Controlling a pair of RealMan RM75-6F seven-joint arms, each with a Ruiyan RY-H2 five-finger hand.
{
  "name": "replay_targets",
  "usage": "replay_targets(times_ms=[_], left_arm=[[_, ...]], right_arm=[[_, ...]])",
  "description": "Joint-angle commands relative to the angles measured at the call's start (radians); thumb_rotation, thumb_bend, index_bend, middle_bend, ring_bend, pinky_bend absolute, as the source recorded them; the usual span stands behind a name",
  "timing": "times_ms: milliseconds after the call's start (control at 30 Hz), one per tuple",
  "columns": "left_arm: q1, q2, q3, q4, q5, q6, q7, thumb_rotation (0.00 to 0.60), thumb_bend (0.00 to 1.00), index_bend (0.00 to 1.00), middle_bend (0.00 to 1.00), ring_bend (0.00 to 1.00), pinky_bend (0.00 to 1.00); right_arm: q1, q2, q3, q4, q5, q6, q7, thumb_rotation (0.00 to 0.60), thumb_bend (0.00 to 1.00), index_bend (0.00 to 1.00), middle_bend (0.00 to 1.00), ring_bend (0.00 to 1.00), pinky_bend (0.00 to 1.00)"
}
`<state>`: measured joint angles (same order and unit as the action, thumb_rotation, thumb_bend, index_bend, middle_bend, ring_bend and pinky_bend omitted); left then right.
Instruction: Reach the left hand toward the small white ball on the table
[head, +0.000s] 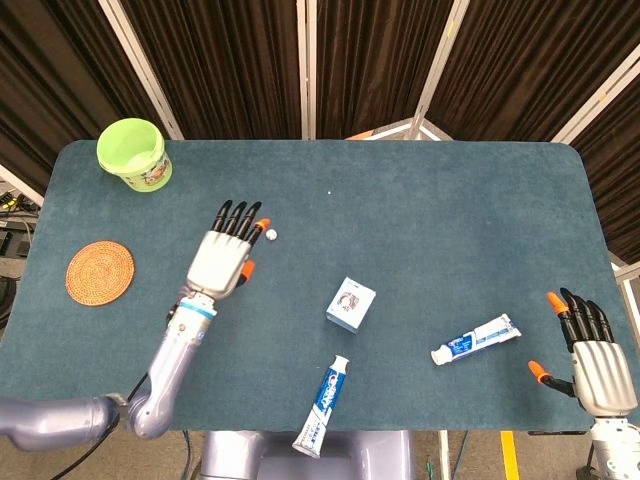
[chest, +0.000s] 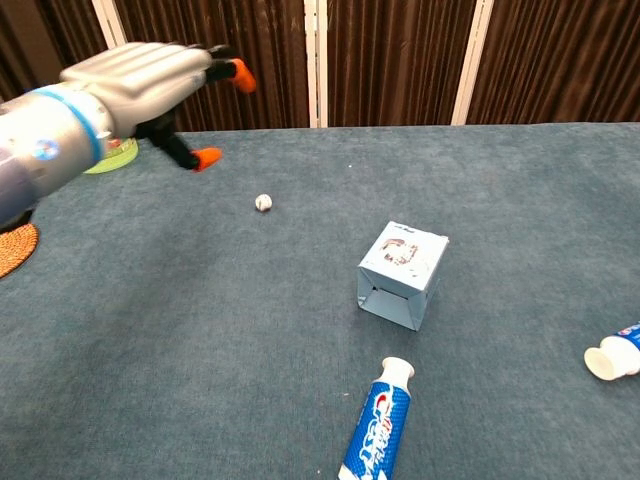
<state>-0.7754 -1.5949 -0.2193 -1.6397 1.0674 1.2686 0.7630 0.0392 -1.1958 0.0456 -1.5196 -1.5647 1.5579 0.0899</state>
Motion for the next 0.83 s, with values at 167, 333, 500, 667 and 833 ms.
replay_targets(times_ms=[167,333,500,667,833], left_arm=[[0.174,0.115,0.142,-0.088,0.105,0.118,-0.153,0.600,0.35,0.14,0.00,0.00,0.00],[0.288,0.174,0.239,-0.099,0.200,0.218,-0.202,0.600,0.30,0.07,0.00,0.00,0.00],[0.402,0.193,0.311,-0.074,0.283,0.321,-0.258,0.600,0.29,0.04,0.00,0.00,0.00],[0.485,0.209,0.350,-0.048,0.335,0.393,-0.279,0.600,0.28,0.01,0.00,0.00,0.00],[0.551,0.236,0.368,-0.027,0.373,0.432,-0.310,0.600,0.28,0.01,0.00,0.00,0.00]], right_arm=[[0.001,-0.008,-0.006,-0.002,0.004,-0.016,-0.024,0.600,0.08,0.00,0.00,0.00,0.00],[0.005,-0.024,-0.010,0.014,0.003,-0.026,-0.042,0.600,0.08,0.00,0.00,0.00,0.00],[0.006,-0.036,-0.011,0.023,0.000,-0.026,-0.057,0.600,0.08,0.00,0.00,0.00,0.00],[0.005,-0.040,-0.012,0.022,-0.012,-0.015,-0.062,0.600,0.08,0.00,0.00,0.00,0.00],[0.001,-0.040,-0.017,0.020,-0.028,0.001,-0.065,0.600,0.08,0.00,0.00,0.00,0.00]])
